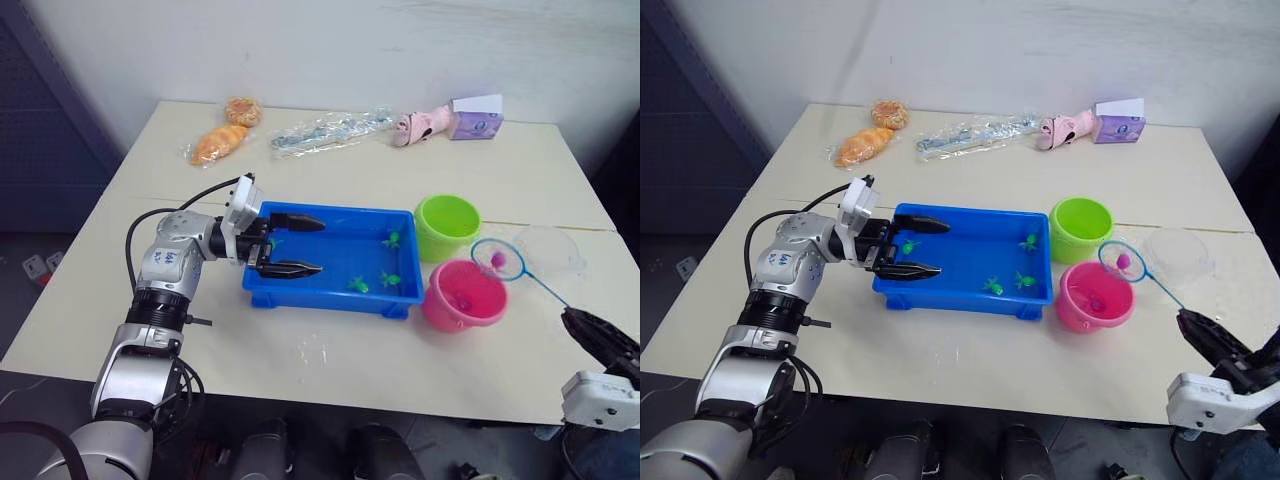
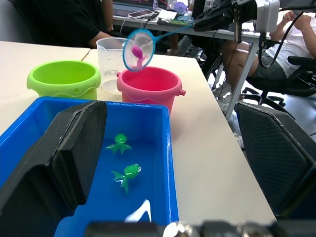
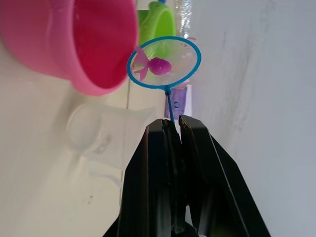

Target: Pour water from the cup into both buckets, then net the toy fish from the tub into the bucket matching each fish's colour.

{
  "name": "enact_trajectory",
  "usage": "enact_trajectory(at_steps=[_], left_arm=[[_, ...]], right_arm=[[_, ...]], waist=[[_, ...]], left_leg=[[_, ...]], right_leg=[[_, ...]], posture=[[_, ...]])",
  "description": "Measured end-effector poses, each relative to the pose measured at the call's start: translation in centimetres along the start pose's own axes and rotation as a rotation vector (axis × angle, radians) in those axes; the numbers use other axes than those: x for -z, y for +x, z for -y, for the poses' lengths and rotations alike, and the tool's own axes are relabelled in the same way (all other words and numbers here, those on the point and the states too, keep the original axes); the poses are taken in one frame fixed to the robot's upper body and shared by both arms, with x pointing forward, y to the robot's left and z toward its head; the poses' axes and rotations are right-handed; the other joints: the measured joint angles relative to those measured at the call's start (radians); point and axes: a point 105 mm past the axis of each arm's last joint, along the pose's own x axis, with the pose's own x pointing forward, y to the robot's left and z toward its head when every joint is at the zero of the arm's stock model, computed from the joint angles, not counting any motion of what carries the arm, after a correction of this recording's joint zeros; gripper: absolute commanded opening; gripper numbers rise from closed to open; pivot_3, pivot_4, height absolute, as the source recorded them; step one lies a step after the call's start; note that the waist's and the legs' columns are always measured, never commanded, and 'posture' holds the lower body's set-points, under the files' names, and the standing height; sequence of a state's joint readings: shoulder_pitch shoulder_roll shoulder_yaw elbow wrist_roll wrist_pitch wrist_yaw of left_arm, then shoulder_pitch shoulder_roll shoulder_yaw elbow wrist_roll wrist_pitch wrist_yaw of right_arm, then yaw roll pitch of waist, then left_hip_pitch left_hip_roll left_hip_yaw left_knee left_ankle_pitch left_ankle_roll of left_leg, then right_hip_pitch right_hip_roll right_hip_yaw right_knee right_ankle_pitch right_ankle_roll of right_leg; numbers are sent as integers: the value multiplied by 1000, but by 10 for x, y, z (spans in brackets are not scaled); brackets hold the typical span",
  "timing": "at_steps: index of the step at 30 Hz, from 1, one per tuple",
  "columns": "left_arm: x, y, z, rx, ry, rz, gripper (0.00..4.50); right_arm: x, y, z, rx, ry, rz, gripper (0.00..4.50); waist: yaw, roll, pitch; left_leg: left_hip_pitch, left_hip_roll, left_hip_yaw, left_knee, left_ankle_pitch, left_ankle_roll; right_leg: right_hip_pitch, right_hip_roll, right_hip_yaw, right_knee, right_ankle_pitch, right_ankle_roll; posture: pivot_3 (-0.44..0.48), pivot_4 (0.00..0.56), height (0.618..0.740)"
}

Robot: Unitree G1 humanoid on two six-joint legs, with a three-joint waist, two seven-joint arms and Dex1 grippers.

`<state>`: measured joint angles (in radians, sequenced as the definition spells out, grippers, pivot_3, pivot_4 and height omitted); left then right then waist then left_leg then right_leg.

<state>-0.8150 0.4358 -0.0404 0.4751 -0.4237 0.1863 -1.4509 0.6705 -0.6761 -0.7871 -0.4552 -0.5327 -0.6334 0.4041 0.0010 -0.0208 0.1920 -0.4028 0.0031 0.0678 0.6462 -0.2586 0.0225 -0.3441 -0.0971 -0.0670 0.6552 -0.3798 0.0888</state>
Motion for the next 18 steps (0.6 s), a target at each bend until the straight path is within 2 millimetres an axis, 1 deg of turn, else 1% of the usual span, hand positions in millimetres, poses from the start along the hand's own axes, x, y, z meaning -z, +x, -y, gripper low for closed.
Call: enact_trajectory(at_steps=[2, 7, 13, 17, 18], left_arm=[[0, 0, 0, -1, 0, 0, 4457], [0, 0, 1, -1, 2, 0, 4457], [3, 0, 4, 3, 0, -1, 4457], [3, 0, 4, 3, 0, -1, 4457], [3, 0, 4, 3, 0, -1, 4457]], right_arm=[[0, -3, -7, -14, -8, -5, 0], [-4, 1, 0, 47, -43, 9, 0], [-21, 7, -3, 37, -60, 92, 0], [-15, 6, 1, 55, -86, 73, 0], [-15, 6, -1, 44, -88, 77, 0]], waist=[[-1, 0, 0], [-7, 0, 0], [-2, 0, 0], [-2, 0, 0], [-2, 0, 0]], left_leg=[[0, 0, 0, 0, 0, 0], [1, 1, 1, 0, 0, -1], [1, 1, 0, 0, 0, -1], [1, 0, 0, 0, 0, -1], [1, 1, 0, 0, 0, -1]], right_leg=[[0, 0, 0, 0, 0, 0], [0, 1, 1, 0, 0, 0], [0, 1, 0, 0, 0, 0], [0, 1, 0, 0, 0, 0], [0, 1, 0, 0, 0, 0]], posture=[[0, 150, 740], [0, 150, 740], [0, 150, 740], [0, 150, 740], [0, 150, 740]])
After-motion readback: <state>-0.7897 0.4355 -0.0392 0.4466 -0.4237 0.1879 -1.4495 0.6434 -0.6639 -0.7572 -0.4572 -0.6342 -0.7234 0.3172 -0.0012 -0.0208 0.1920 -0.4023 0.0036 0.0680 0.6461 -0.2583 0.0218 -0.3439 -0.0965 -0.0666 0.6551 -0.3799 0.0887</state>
